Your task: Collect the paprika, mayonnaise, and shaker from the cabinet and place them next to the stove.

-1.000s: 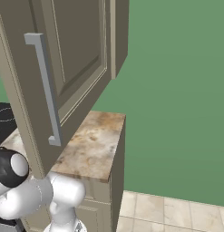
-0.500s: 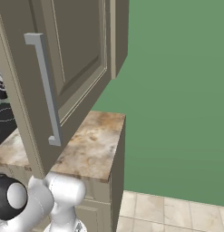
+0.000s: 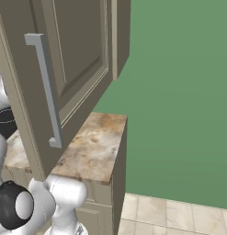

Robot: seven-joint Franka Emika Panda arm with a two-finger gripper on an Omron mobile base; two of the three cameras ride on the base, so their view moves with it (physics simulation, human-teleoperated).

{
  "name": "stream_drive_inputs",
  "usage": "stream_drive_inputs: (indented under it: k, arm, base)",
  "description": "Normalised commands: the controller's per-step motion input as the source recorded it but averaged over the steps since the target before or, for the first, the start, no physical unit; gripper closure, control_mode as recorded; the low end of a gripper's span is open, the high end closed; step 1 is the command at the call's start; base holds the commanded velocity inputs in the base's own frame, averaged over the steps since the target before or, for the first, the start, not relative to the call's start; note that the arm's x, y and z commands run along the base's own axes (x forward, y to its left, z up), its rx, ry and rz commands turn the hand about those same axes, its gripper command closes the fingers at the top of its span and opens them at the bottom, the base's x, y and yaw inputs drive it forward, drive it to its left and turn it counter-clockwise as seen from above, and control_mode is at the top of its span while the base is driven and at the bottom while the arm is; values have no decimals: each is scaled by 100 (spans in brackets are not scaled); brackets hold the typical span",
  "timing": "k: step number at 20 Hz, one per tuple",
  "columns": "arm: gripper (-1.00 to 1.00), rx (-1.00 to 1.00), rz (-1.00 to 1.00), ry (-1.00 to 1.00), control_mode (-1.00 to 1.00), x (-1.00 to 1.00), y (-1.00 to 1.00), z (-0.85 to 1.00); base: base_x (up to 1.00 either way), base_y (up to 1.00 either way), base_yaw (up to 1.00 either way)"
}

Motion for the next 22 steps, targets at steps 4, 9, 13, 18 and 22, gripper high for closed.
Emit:
stream_drive_inputs:
  k: [4, 9, 13, 18, 22]
  arm:
    - [-100, 0, 0, 2, -100, 5, -10, 5]
    - [-100, 0, 3, 0, -100, 0, -9, 1]
    - [-100, 0, 0, 0, -100, 6, 0, 0]
    - [-100, 0, 0, 0, -100, 0, -18, 0]
    - [-100, 0, 1, 0, -100, 0, -25, 1]
  base:
    - [0, 0, 0]
    - [0, 0, 0]
    - [0, 0, 0]
    - [0, 0, 0]
    - [0, 0, 0]
